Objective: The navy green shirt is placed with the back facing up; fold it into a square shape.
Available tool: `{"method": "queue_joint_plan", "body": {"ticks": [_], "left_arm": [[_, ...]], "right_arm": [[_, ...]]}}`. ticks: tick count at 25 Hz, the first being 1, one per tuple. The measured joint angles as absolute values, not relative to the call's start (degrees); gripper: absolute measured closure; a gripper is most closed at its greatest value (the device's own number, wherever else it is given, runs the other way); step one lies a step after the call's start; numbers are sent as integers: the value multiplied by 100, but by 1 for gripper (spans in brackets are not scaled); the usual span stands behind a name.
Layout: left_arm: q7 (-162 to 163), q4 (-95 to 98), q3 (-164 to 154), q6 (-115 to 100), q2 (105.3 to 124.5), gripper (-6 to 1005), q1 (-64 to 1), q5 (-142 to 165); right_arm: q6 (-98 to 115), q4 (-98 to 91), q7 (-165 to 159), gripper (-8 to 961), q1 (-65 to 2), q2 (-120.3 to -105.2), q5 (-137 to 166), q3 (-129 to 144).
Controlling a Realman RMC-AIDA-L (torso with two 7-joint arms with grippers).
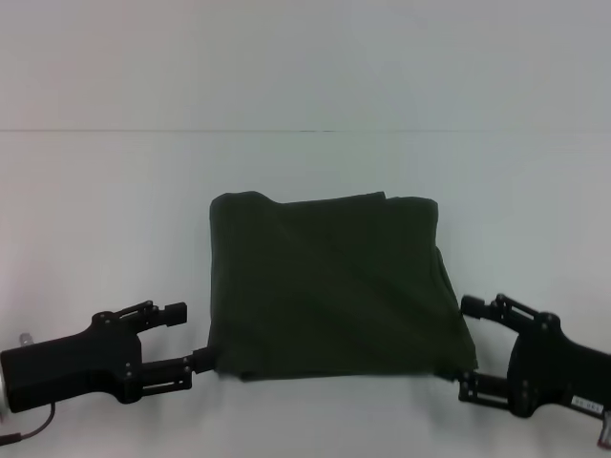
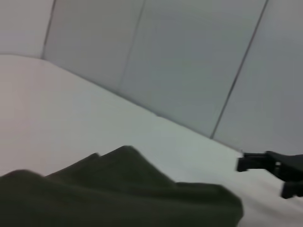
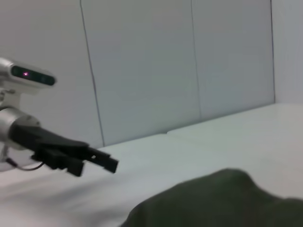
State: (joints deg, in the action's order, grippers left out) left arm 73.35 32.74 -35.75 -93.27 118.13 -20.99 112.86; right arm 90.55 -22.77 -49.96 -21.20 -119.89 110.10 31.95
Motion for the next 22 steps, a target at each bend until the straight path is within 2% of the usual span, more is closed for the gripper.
{"method": "queue_joint_plan", "body": {"ticks": [15, 22], "left_arm": [[7285, 3217, -3612, -9148, 11971, 139, -1976, 11546], [7295, 3227, -3588, -9254, 11971, 139, -1988, 11550]], "right_arm": [[8788, -2283, -4914, 35, -2035, -11987, 11069, 3488], [8772, -2288, -4913, 35, -2033, -11988, 11069, 3467]]}}
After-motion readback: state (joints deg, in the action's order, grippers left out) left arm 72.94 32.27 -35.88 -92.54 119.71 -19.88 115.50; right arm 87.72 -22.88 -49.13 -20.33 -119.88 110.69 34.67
